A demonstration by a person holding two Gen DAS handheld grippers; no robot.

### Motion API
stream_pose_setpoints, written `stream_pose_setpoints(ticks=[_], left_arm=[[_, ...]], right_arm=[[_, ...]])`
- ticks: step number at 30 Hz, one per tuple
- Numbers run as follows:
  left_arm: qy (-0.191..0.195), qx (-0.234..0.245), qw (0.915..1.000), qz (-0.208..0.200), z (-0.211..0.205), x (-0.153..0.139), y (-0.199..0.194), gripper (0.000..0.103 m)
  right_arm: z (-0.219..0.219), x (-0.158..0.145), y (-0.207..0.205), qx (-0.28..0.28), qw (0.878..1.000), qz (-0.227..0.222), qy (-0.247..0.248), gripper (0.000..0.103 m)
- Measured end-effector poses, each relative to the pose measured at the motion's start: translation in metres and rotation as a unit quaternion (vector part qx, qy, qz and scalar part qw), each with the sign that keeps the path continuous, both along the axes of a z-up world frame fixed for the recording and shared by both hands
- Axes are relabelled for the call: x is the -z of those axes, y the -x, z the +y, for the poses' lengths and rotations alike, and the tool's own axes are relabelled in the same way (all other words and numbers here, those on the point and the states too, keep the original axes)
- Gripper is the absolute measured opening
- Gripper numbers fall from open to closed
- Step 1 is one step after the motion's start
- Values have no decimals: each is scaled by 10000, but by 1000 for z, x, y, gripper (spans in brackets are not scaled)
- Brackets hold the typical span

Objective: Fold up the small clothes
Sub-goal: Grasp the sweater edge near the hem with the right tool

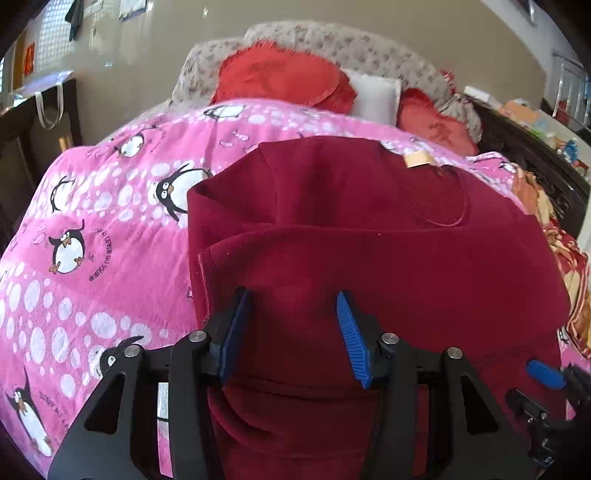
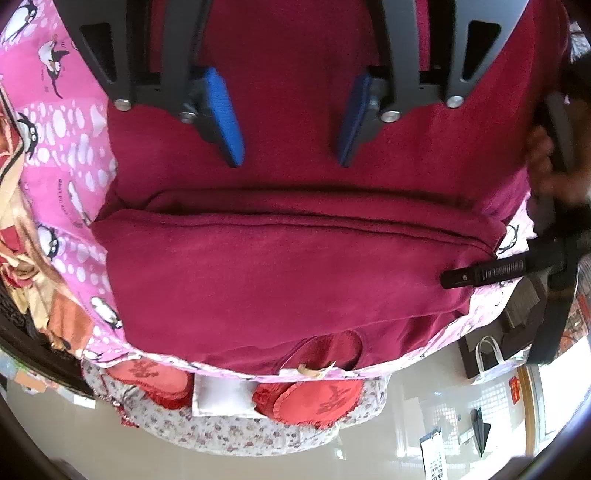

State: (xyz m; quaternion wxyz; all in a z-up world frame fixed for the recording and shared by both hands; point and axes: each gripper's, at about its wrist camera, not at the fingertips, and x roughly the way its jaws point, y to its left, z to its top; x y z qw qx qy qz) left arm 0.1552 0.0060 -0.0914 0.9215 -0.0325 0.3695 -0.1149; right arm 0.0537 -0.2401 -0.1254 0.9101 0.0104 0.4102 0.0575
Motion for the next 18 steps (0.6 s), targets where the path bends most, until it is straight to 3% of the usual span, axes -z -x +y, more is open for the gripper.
stream_pose_setpoints(ticks=[1,2,3,6,10,11,12,13,16,18], left_arm=[[64,6,10000,2,2,0,0,51],[137,6,9999,16,4,1,-1,51],[206,-3,9998,21,7,2,-2,51],[332,-31,9994,-6,10,3,-3,51],[437,-75,9990,-9,13,1,0,51],[448,-100,9989,-8,14,1,1,51],[438,-133,9990,-8,14,1,0,51],[419,-143,9990,-11,15,2,2,51],[255,-186,9995,7,10,3,1,51],[178,-203,9996,19,7,4,0,51]], right_arm=[[1,0,-2,-107,9999,48,-81,70],[4,1,-5,-345,9990,152,-234,91],[7,2,-8,-536,9978,249,-299,103],[29,5,-16,-742,9947,595,403,103],[24,2,-13,-678,9954,594,331,103],[22,0,-11,-681,9954,579,347,97],[18,-6,-7,-640,9959,493,414,81],[10,-15,-2,-584,9968,344,420,74],[-40,-53,15,230,9981,-554,111,58],[-78,-67,14,886,9924,-838,-167,28]])
